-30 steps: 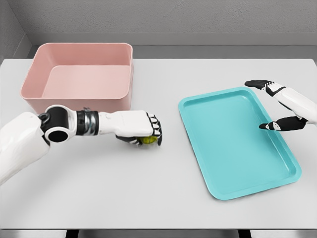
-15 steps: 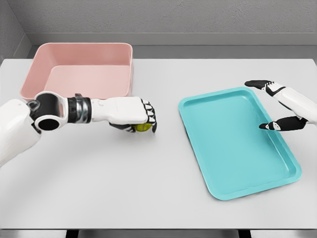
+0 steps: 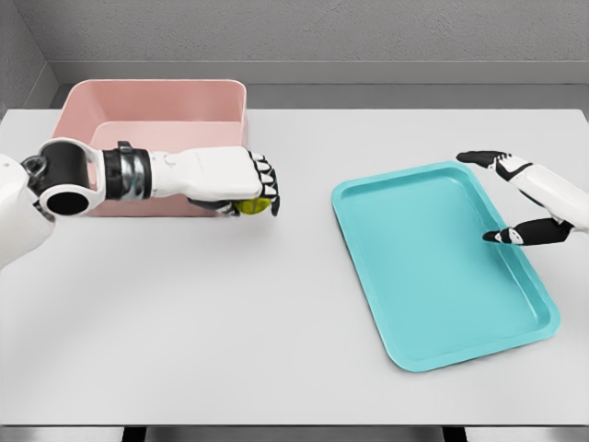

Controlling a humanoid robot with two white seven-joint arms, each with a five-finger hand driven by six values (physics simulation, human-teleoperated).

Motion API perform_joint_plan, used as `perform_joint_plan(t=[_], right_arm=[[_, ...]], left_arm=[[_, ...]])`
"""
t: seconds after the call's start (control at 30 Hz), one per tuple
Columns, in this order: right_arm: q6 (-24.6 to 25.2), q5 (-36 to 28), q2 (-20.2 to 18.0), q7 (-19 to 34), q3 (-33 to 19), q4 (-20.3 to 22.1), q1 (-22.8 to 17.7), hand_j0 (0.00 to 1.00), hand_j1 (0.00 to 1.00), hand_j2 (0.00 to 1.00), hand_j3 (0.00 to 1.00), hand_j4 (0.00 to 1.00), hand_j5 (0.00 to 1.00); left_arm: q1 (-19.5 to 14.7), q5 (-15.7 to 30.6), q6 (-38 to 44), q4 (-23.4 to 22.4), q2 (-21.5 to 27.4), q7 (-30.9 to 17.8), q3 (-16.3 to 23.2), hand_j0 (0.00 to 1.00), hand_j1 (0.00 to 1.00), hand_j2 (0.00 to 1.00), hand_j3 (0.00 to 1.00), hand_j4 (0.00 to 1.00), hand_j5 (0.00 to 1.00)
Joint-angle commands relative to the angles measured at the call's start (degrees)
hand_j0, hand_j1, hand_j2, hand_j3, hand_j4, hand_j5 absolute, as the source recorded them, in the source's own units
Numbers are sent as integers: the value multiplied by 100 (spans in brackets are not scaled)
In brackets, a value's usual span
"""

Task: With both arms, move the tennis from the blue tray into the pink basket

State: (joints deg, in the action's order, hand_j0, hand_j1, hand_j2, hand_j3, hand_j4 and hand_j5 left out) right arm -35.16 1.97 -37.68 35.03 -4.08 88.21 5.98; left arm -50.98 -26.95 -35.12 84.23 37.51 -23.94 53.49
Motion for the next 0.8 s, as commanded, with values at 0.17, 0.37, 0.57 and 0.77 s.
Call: perform_joint_plan(t=[0.17, 0.37, 0.57, 0.77], right_arm=[[16, -48, -2, -3, -14, 12, 0, 100, 100, 100, 100, 100, 100], [16, -48, -2, -3, -23, 12, 0, 100, 100, 100, 100, 100, 100], [16, -48, -2, -3, -23, 3, 0, 100, 100, 100, 100, 100, 100], [16, -48, -2, -3, -23, 3, 0, 100, 100, 100, 100, 100, 100]], left_arm=[[-193, 103, 12, -82, 90, 4, -14, 58, 58, 58, 58, 58, 58], [-308, 103, 12, -293, 134, 4, -84, 58, 58, 58, 58, 58, 58], [-440, 147, 12, -575, 319, 4, -198, 58, 58, 58, 58, 58, 58], [-554, 155, 12, -1277, 442, 30, -401, 62, 62, 62, 62, 62, 62]])
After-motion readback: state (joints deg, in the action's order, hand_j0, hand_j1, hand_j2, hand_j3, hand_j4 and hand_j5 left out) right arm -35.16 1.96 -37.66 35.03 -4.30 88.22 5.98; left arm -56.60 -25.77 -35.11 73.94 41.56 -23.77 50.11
